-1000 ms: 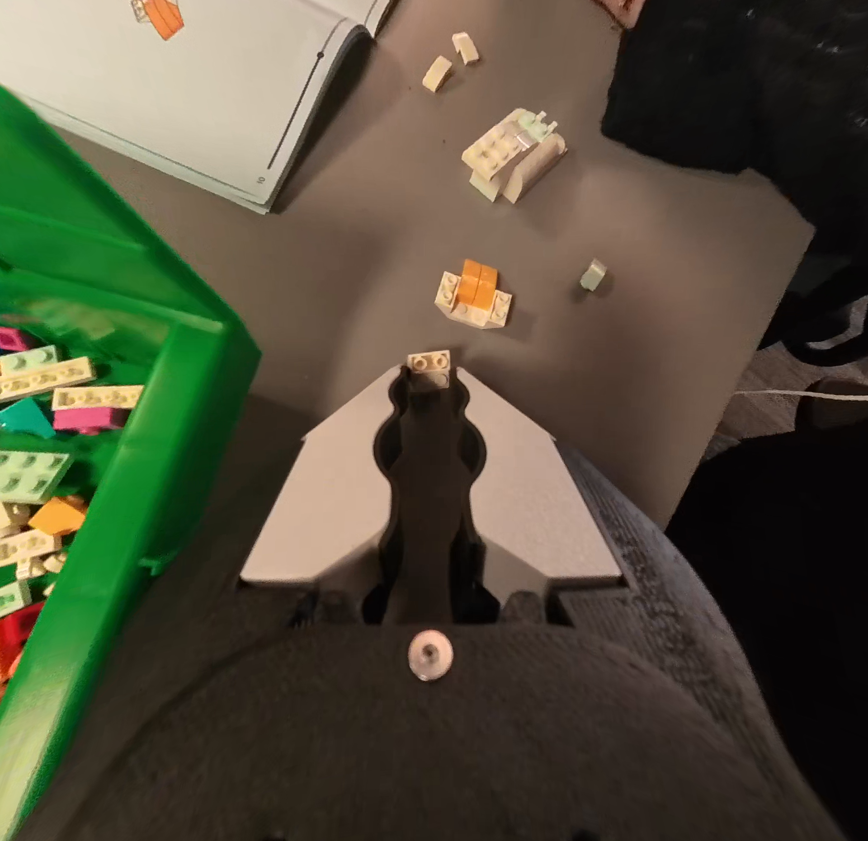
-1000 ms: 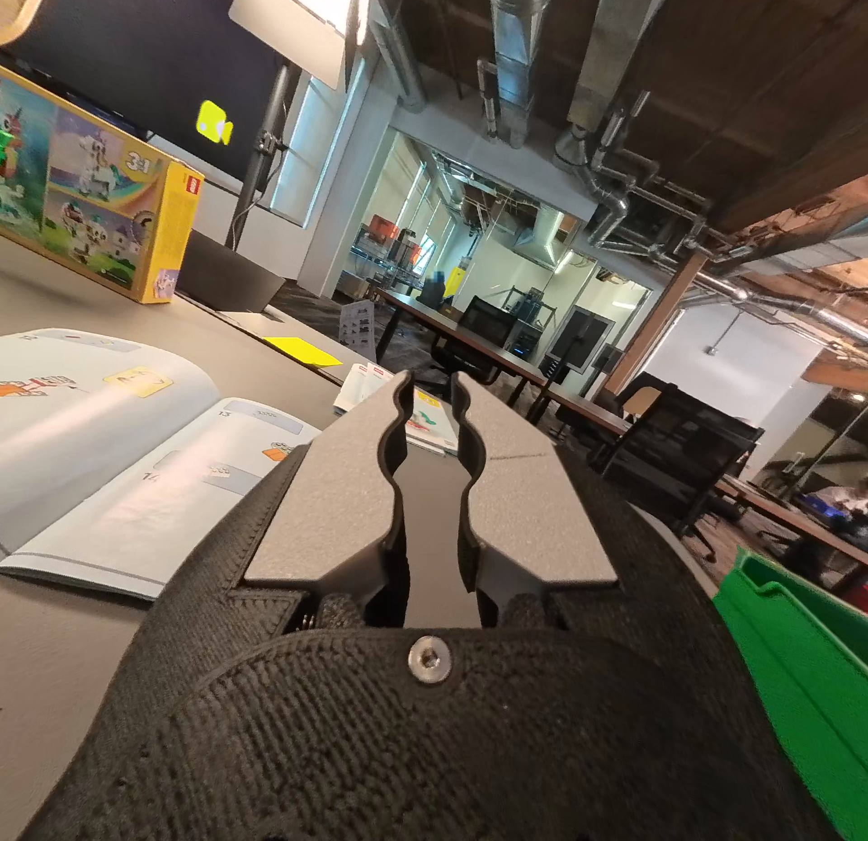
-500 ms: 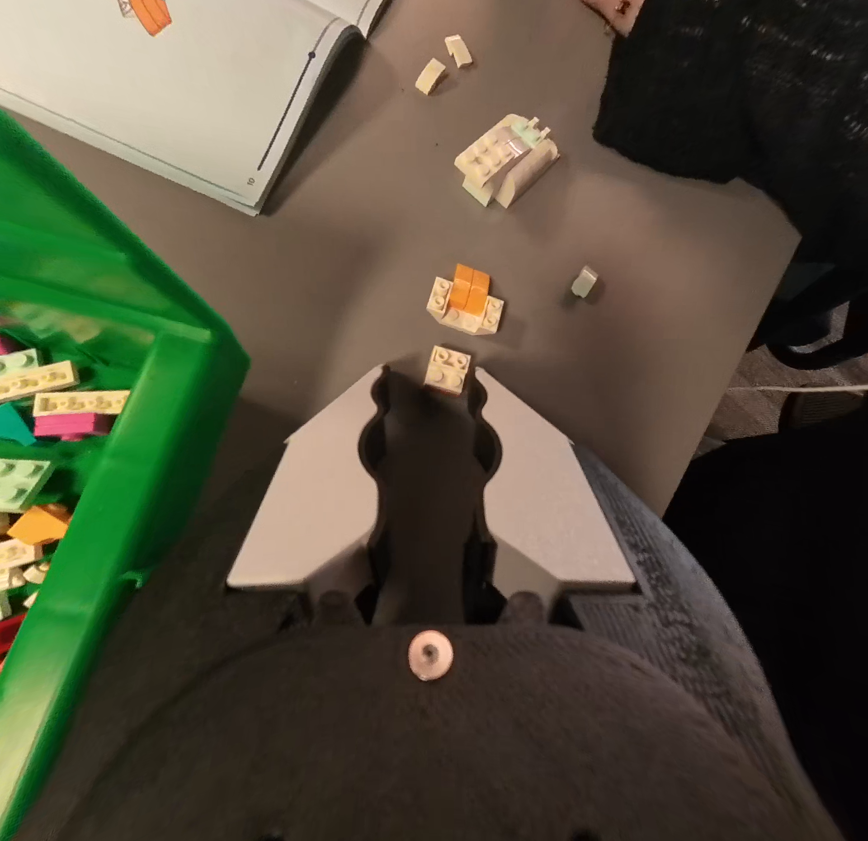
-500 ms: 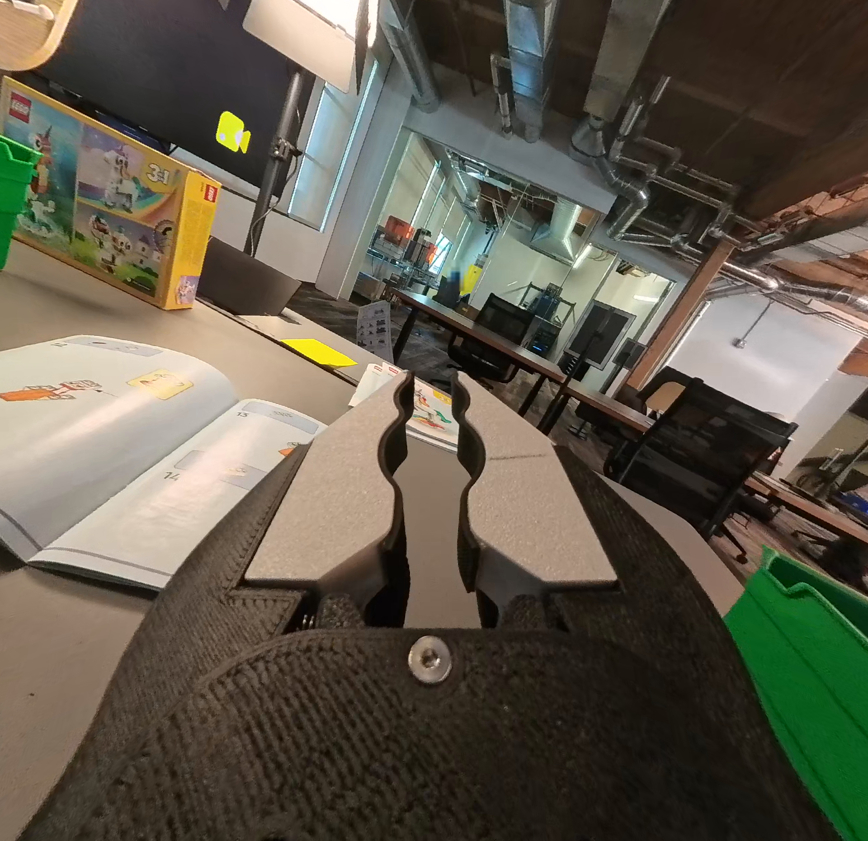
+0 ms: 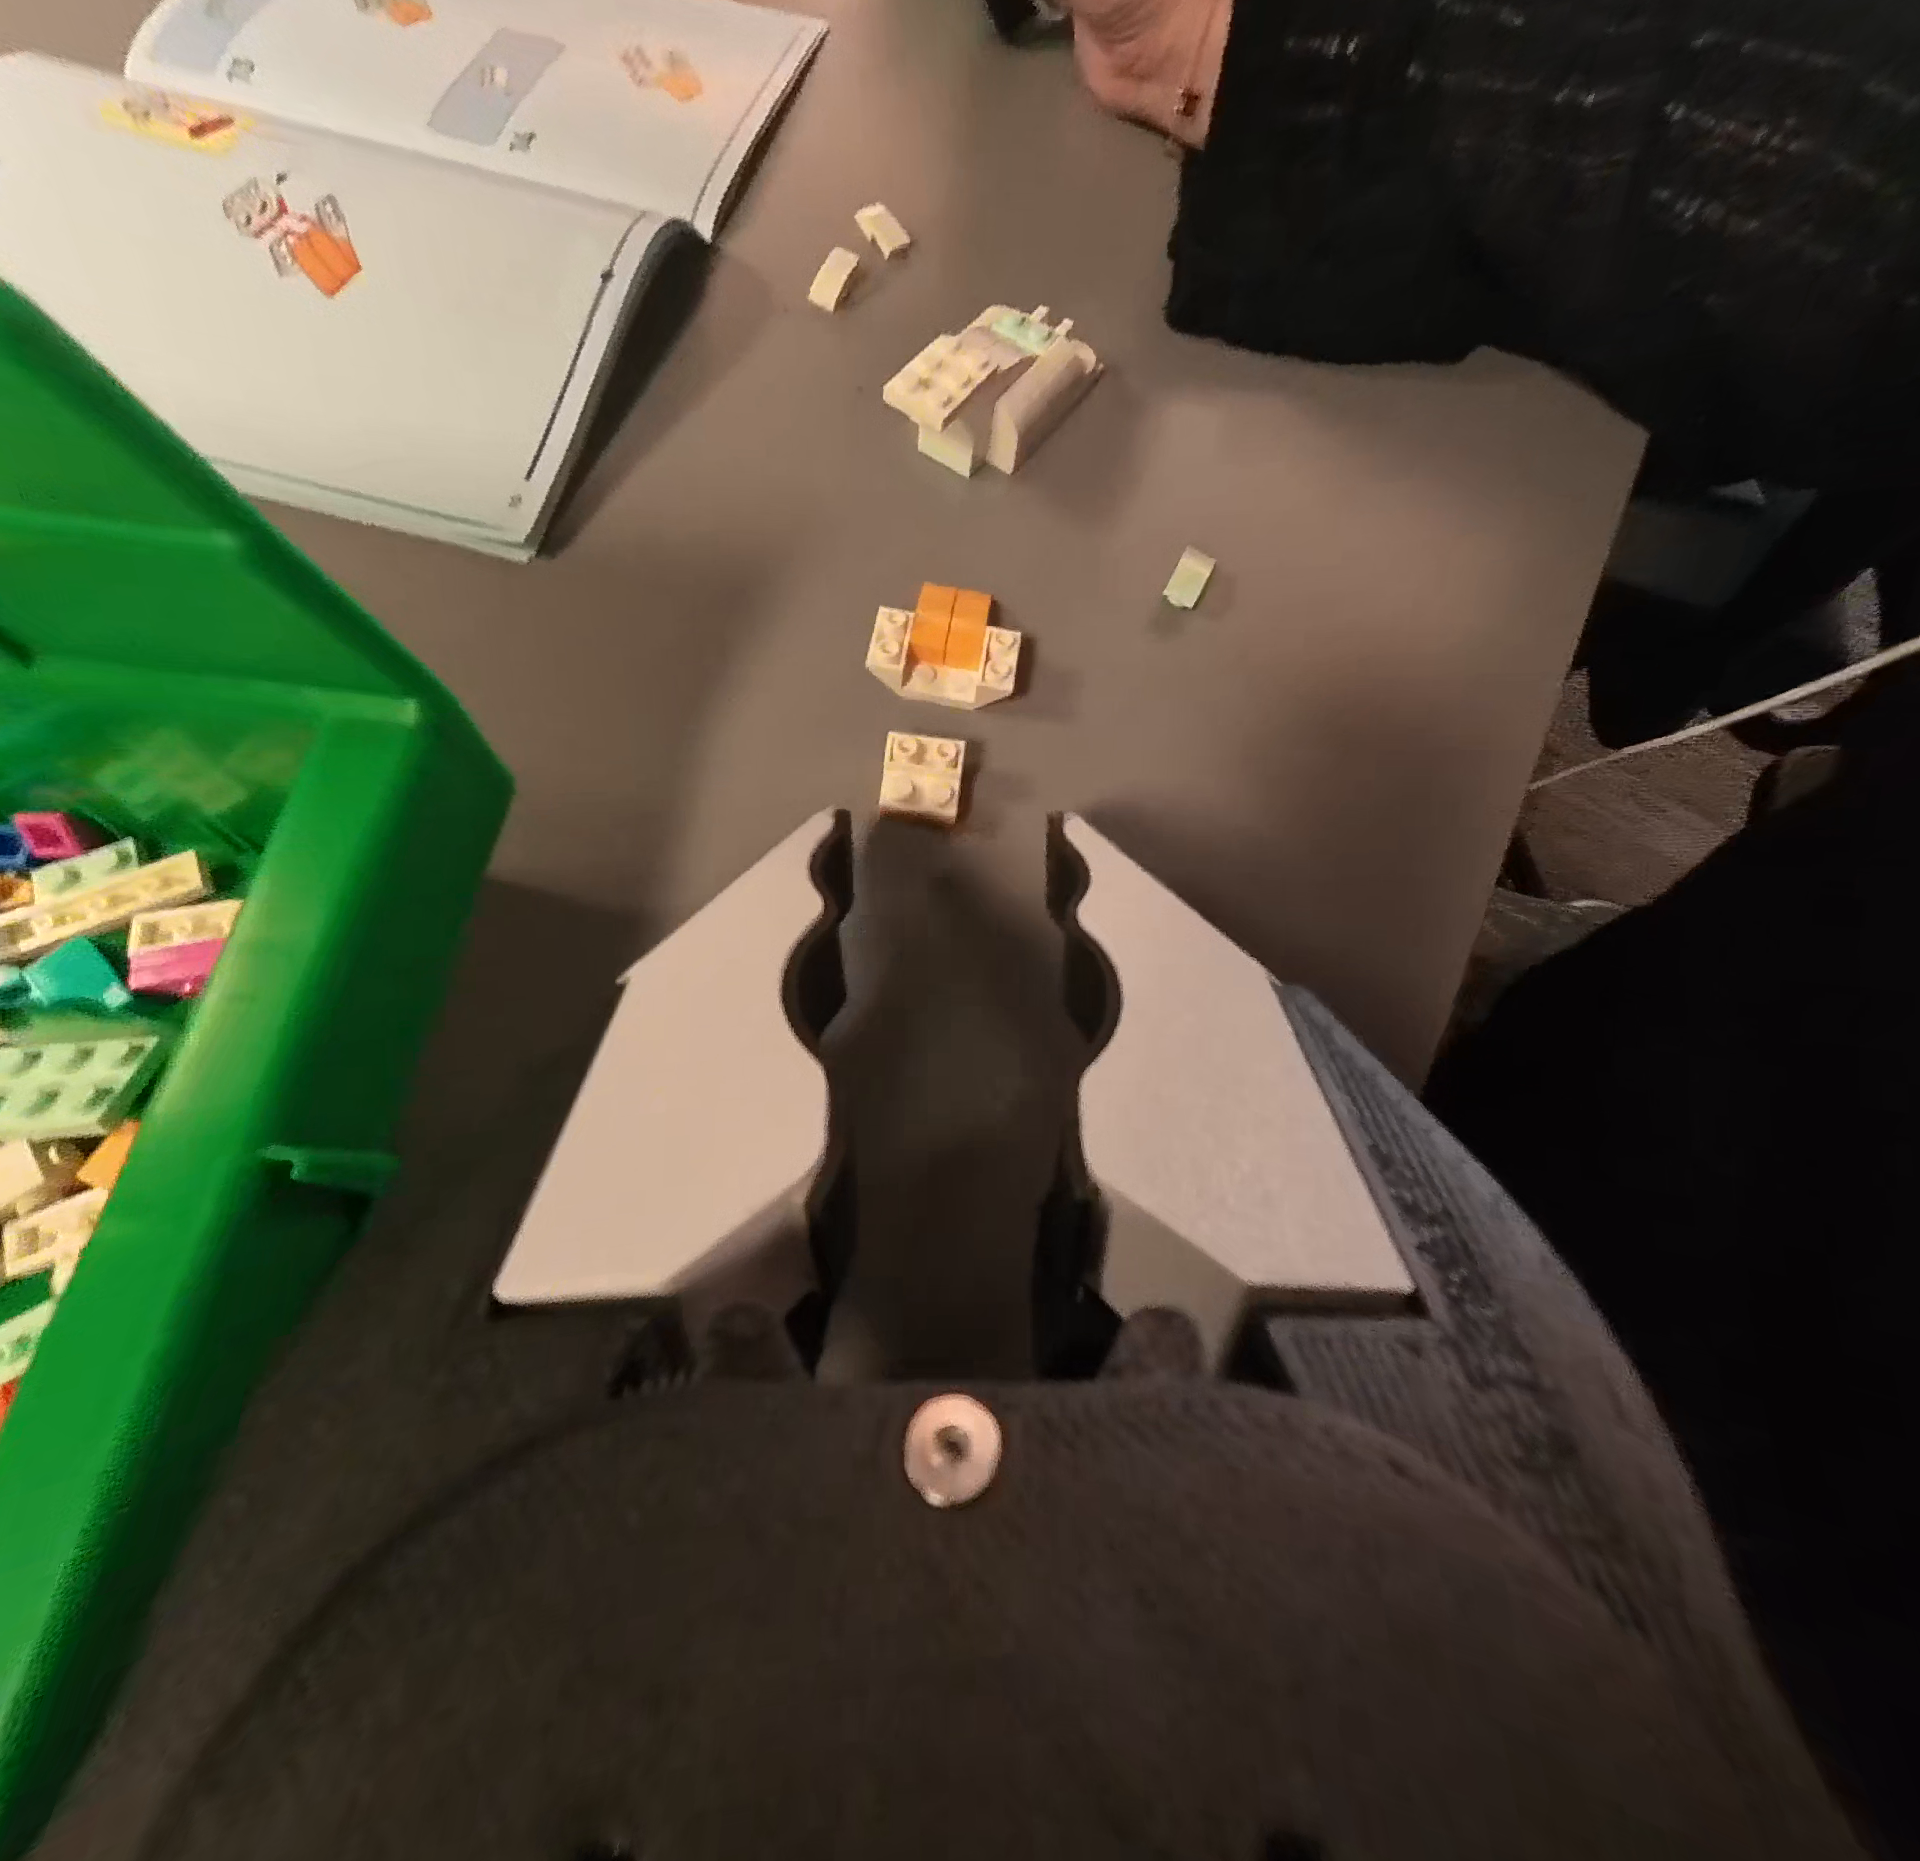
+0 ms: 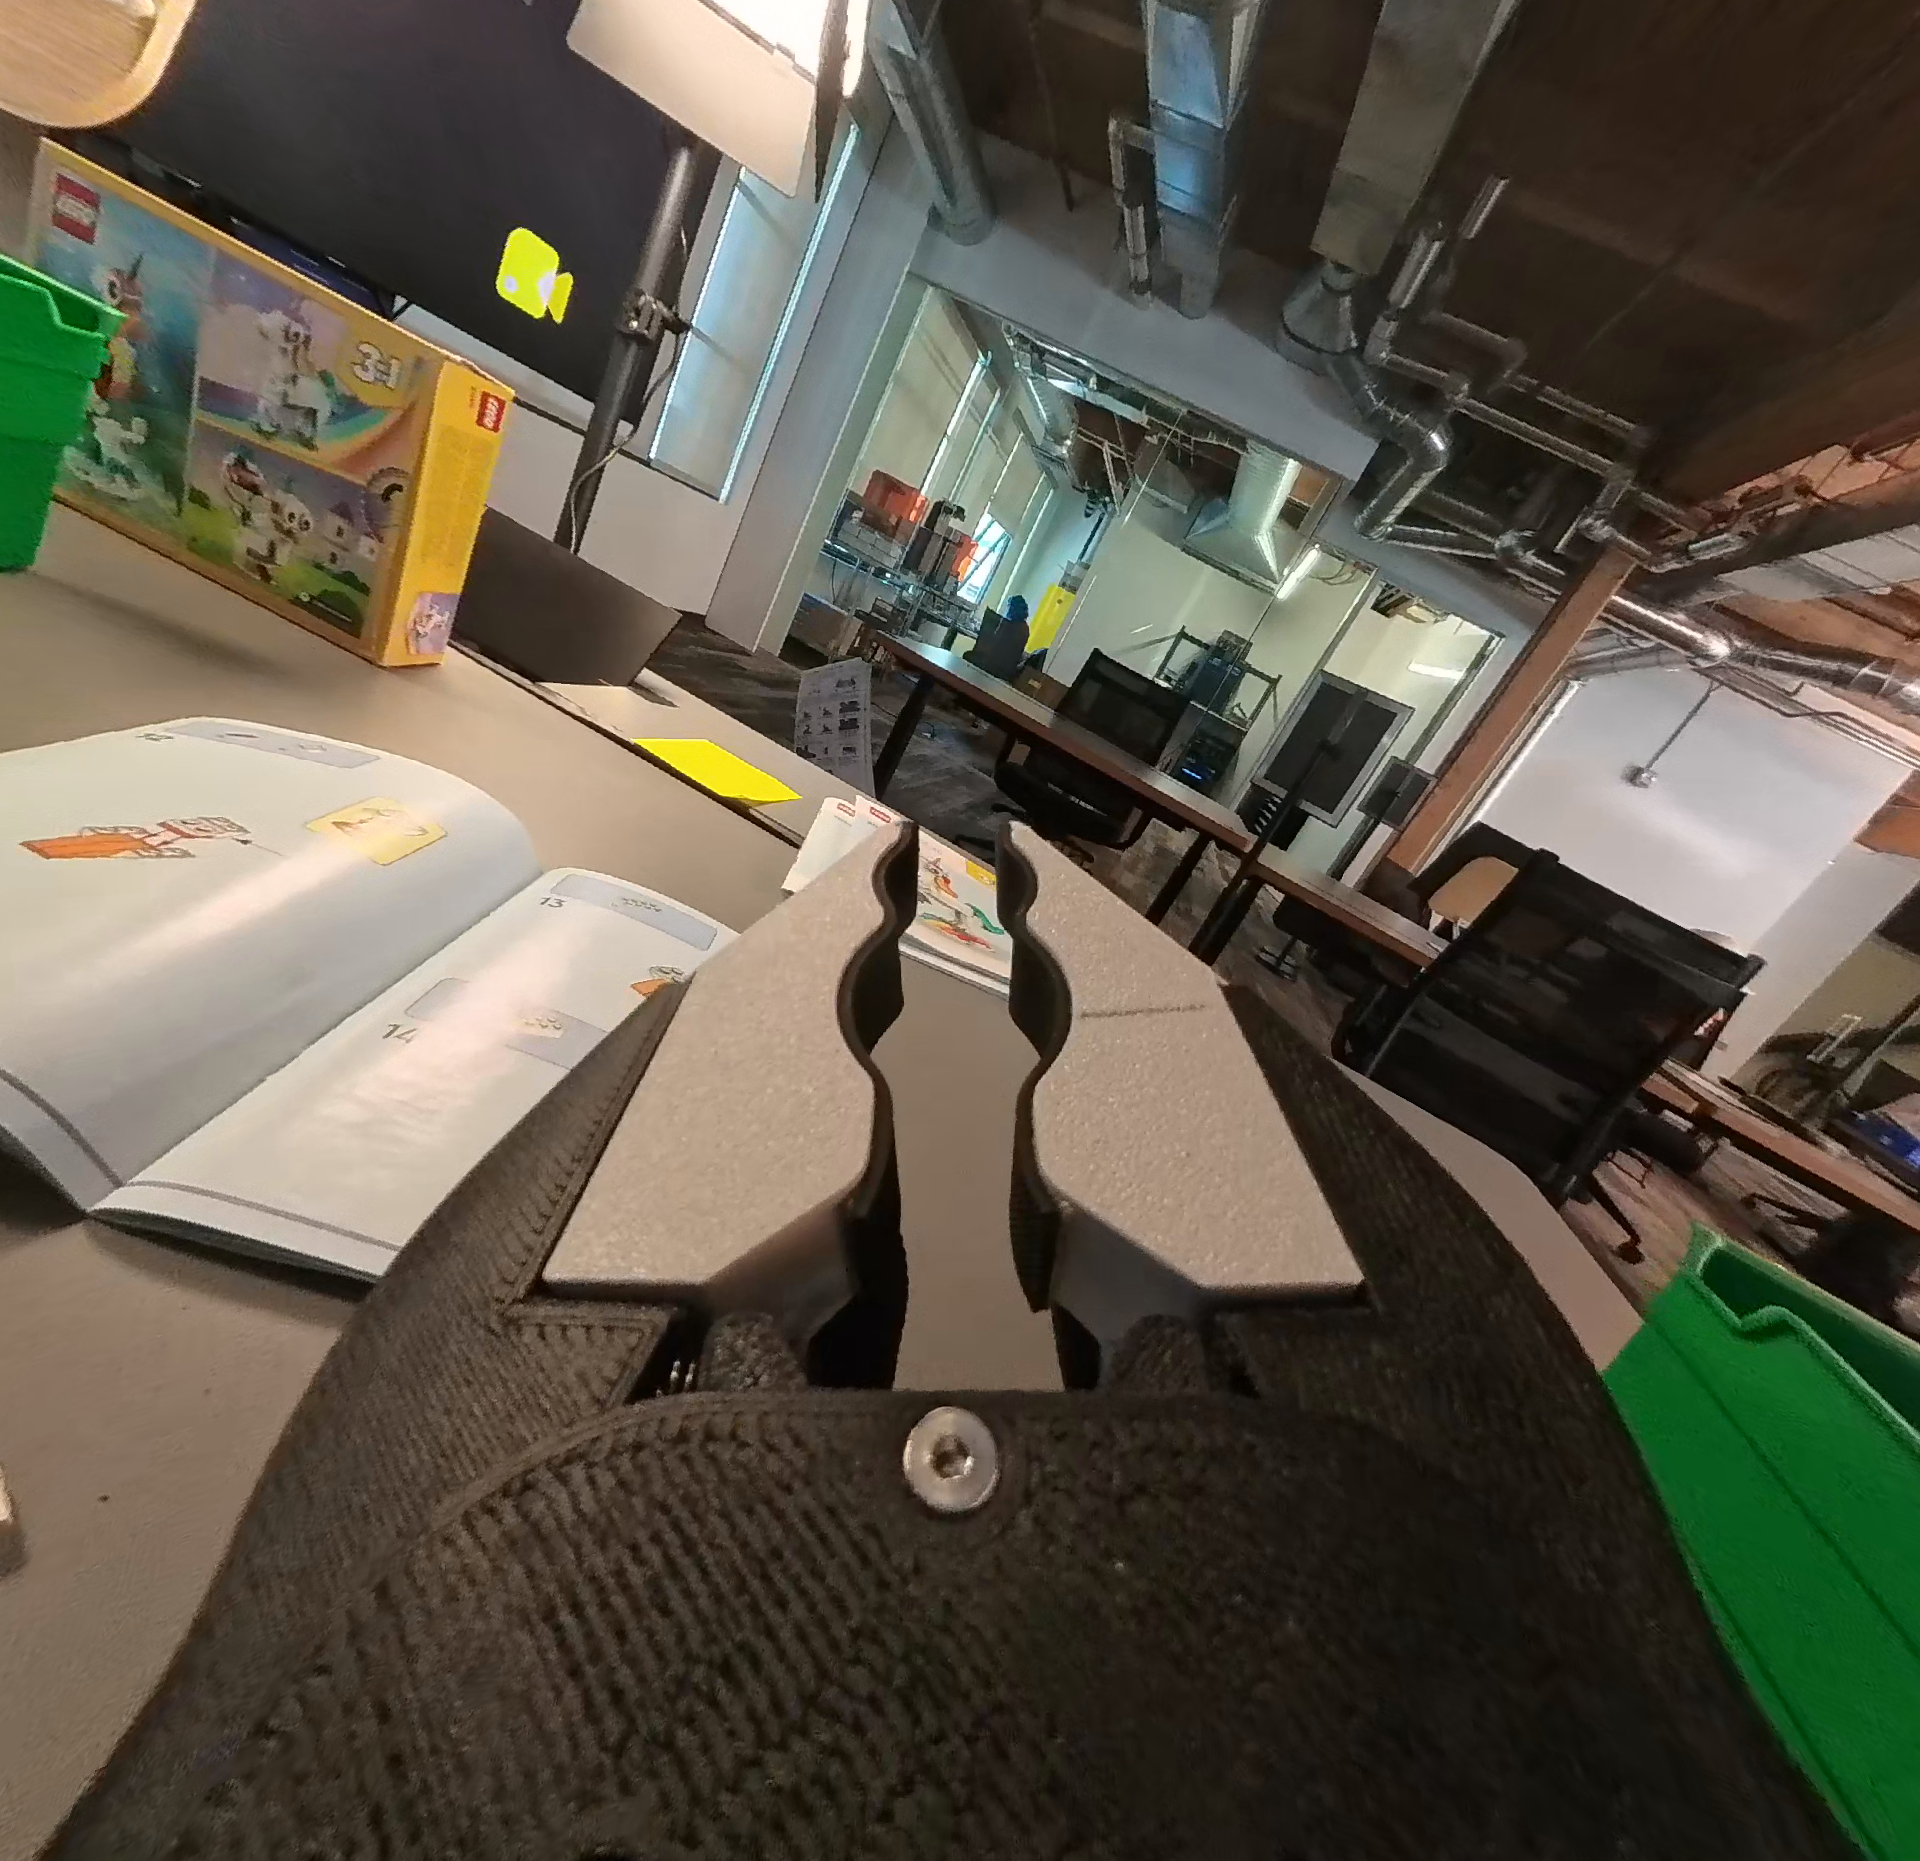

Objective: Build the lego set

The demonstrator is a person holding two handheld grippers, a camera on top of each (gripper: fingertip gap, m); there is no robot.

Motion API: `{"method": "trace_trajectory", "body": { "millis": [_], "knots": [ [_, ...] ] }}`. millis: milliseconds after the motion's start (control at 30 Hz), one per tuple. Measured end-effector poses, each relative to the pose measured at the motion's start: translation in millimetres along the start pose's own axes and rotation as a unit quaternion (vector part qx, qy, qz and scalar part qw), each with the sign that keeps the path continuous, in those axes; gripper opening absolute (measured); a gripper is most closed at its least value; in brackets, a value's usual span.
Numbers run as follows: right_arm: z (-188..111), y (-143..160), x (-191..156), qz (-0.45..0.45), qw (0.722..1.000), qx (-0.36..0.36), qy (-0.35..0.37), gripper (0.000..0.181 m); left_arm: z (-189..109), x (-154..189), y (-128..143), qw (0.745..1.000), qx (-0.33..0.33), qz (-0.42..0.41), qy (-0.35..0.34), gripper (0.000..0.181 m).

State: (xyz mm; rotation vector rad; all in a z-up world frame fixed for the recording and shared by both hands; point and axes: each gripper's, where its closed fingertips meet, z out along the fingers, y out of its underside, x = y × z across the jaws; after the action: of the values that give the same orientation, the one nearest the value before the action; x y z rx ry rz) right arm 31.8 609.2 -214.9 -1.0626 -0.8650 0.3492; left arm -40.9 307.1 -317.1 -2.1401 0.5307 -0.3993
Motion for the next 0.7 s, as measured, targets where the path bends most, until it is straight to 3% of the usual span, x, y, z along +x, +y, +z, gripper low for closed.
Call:
{"method": "trace_trajectory", "body": {
  "millis": [33, 700],
  "knots": [
    [0.0, -0.1, -0.5, -0.001, 1.0, 0.0, -0.001, 0.013, 0.0, 0.7, -1.9, 1.0, 0.005, 0.002, 0.007, 0.036],
    [0.2, -0.9, -8.1, -0.012, 1.0, 0.0, -0.017, 0.012, 14.1, -5.7, 5.0, 0.999, -0.041, -0.001, 0.026, 0.026]
  ]
}}
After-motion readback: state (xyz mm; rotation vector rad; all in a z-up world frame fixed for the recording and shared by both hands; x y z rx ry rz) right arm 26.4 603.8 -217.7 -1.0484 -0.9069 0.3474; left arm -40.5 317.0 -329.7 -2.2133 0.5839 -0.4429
